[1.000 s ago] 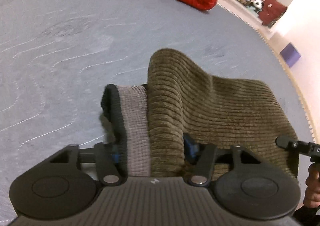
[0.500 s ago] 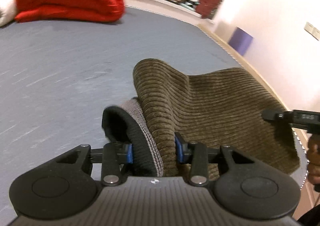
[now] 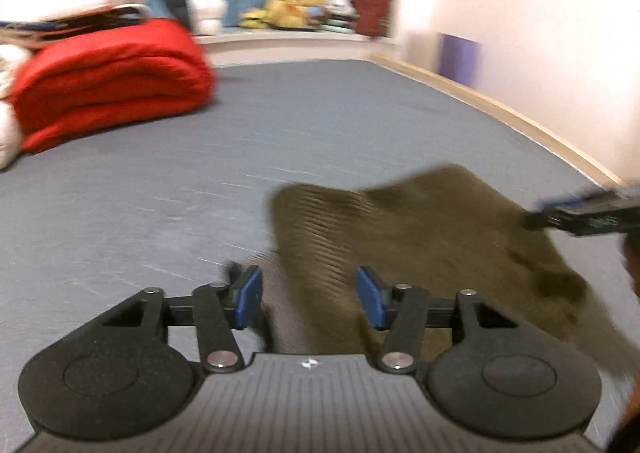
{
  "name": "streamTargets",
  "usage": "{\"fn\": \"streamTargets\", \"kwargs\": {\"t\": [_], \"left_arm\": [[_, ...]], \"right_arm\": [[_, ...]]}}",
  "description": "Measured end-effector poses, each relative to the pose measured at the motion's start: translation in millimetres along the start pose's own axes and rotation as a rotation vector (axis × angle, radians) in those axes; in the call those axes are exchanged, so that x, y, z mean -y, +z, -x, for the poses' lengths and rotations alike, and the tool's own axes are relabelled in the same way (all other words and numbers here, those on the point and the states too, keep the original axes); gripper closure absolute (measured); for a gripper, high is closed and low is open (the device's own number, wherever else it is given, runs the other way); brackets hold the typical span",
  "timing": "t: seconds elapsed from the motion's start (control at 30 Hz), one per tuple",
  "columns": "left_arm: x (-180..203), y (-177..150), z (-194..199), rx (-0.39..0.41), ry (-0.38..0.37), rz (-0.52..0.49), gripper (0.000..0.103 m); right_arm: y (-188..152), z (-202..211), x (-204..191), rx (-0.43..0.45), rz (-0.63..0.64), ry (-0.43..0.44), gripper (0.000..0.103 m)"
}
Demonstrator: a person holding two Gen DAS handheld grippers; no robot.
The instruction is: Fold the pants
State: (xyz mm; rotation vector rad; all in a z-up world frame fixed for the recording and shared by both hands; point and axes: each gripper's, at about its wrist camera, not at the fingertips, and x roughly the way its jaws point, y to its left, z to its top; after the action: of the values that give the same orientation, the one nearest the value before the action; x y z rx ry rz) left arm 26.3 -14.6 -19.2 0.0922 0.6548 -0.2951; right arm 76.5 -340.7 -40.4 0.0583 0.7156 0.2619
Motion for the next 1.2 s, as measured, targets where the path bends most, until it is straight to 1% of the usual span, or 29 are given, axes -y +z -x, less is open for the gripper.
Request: {"fn": "streamTargets", "kwargs": {"t": [0.03,0.1,0.17,0.27,0.33,0.43,0.67,0.7,0.73,0.8,0.87,0.97,1.03,1.07,1.1,1.13,1.17,1.2], "left_arm": [[10,-4,2,-0.007,-0.022,-0.043,0.057],[30,-14,0,-0.041,-0.066,-0.148,0.061],[46,-24,-6,-0.072,-0.071,-0.229,0.062],[56,-38,-17,-0.135,-0.067,-0.304,0.062],[58,-45,-26,-0.179,-0.058,-0.342,0.062],[59,-52,-34,-0.194,-0.055,-0.393,0.062],[59,-55,-37,-0.225,-0.07,-0.434,0.062],[58,-53,-37,-0.228,-0.076,-0.435,0.062],[57,-52,-28,-0.231,-0.084,-0.42,0.062],[47,-43,-24,-0.224,-0.114,-0.353,0.062],[35,-32,-17,-0.177,-0.137,-0.282,0.062],[18,-17,-12,-0.086,-0.127,-0.178,0.062],[8,-13,-18,-0.072,-0.09,-0.12,0.062],[4,-14,-27,-0.101,-0.056,-0.103,0.062],[0,-19,-41,-0.167,-0.004,-0.093,0.063],[-4,-25,-52,-0.221,0.014,-0.082,0.063],[-6,-29,-58,-0.238,0.008,-0.069,0.063],[-5,-29,-58,-0.229,0.015,-0.075,0.063]], "right_arm": [[-4,3,-9,0.007,0.058,0.002,0.051],[-15,4,-22,0.004,0.156,0.0,0.051],[-25,4,-30,-0.005,0.224,-0.014,0.051],[-32,0,-36,-0.023,0.267,-0.035,0.051],[-36,-2,-37,-0.032,0.276,-0.043,0.05],[-39,0,-41,-0.045,0.284,-0.052,0.049],[-41,-5,-40,-0.062,0.303,-0.063,0.047],[-40,-6,-39,-0.063,0.303,-0.062,0.047],[-39,-6,-37,-0.063,0.299,-0.061,0.047],[-36,-3,-36,-0.059,0.283,-0.06,0.047],[-31,2,-33,-0.058,0.265,-0.057,0.046],[-31,6,-30,-0.081,0.272,-0.053,0.046],[-36,4,-32,-0.132,0.315,-0.081,0.046],[-40,2,-33,-0.155,0.34,-0.091,0.046],[-45,0,-34,-0.166,0.362,-0.096,0.046],[-47,0,-35,-0.174,0.38,-0.1,0.046],[-48,0,-35,-0.177,0.387,-0.1,0.047],[-48,0,-34,-0.18,0.382,-0.09,0.046]]}}
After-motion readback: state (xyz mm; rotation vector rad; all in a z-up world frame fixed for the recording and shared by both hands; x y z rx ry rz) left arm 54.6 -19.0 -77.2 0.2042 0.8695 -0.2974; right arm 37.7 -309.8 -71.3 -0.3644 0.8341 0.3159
